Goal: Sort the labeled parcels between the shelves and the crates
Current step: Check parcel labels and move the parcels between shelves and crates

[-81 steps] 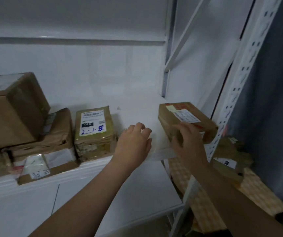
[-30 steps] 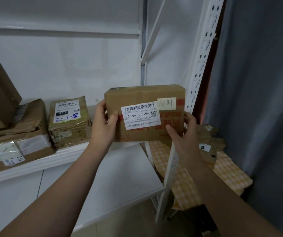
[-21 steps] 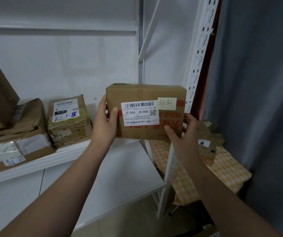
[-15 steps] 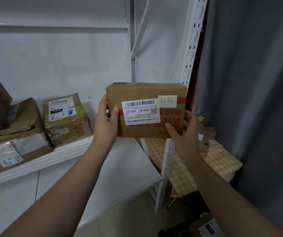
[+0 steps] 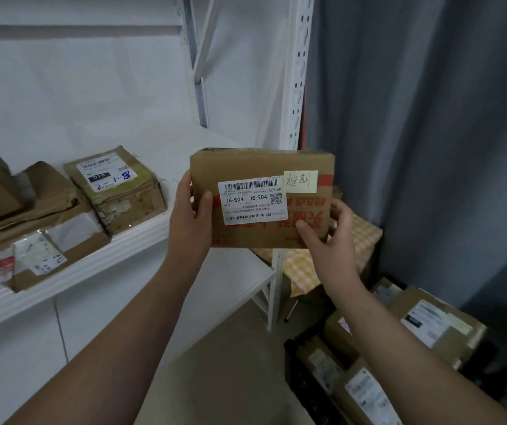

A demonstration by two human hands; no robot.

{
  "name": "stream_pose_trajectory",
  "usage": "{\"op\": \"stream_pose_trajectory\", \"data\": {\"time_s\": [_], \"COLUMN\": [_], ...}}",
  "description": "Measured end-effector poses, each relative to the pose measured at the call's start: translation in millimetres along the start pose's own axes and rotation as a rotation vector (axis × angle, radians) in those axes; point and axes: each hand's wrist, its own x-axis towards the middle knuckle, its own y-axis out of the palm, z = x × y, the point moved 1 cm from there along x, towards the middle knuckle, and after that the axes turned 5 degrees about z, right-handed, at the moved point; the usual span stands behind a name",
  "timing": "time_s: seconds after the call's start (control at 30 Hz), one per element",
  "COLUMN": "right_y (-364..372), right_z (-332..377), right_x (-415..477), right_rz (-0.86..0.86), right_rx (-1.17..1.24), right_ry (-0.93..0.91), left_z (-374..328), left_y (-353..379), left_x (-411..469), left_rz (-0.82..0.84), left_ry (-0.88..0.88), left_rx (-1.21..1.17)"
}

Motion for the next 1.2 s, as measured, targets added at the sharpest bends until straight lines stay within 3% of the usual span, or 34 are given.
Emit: {"op": "stream_pose_trajectory", "data": {"time_s": [0.1,0.23,0.4,0.6,0.77,0.9,1.07,1.2], "right_y": [-19,-51,-104,-199,-305,-390,-468,-504], "right_z": [3,2,0,-11,-24,-32,-40,-59], "right_x": [-37,-85,-133,-194,-262,-313,-356,-365], "right_rz": [0.018,0.003,-0.073,-0.271,-0.509,-0.608,-0.644,-0.688], "right_rx": [0.034,0.155,0.177,0.177,0.164,0.121,-0.005,-0.098], "right_ry": [0.094,0.232,0.31,0.389,0.501,0.554,0.607,0.655], "left_z": [-4,-12,-14,-19,-33,-45,-53,-50], "left_y": [3,18,68,150,231,297,368,408], "left_x": [-27,-55,-97,-166,-244,-314,-393,-423], "left_rz": [0.055,0.282,0.336,0.54,0.779,0.852,0.787,0.895], "left_ry": [-0.084,-0.185,-0.213,-0.25,-0.413,-0.461,-0.406,-0.402], "left_rx": [-0.082,-0.19,-0.175,-0.131,-0.253,-0.303,-0.119,0.089]}}
